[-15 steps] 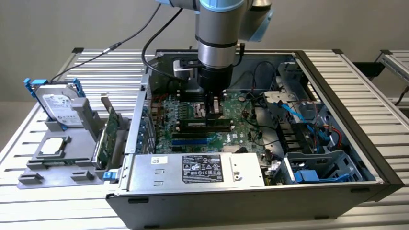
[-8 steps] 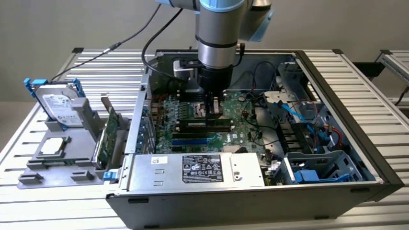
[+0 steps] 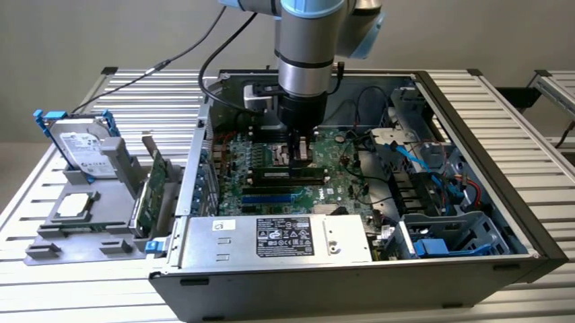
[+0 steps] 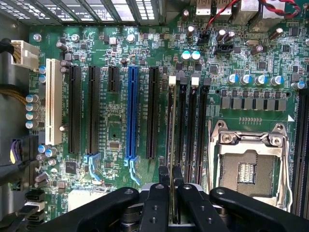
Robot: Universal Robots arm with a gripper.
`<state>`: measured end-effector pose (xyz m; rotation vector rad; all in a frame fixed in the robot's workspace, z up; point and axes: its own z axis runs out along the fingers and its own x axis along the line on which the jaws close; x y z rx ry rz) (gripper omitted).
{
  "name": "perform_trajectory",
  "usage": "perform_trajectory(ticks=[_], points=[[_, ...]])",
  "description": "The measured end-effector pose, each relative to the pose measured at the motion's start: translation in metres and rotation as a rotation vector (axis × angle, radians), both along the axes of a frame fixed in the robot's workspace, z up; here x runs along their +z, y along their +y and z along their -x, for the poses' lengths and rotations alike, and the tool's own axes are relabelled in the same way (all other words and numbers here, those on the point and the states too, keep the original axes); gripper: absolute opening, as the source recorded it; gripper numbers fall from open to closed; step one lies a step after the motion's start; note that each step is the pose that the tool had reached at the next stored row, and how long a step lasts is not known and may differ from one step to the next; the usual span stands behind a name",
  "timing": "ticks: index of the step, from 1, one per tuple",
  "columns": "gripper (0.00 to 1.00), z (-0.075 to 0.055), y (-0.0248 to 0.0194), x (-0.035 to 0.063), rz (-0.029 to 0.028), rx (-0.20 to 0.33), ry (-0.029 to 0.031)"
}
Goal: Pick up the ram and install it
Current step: 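Insert the ram into the slot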
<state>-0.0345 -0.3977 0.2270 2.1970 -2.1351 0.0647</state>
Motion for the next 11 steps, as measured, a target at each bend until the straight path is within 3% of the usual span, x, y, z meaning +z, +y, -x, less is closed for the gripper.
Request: perform_trajectory(ticks=[11], points=[[0.14, 0.0000, 0.0001, -0.0015, 0.0016, 0.000, -0.0020]])
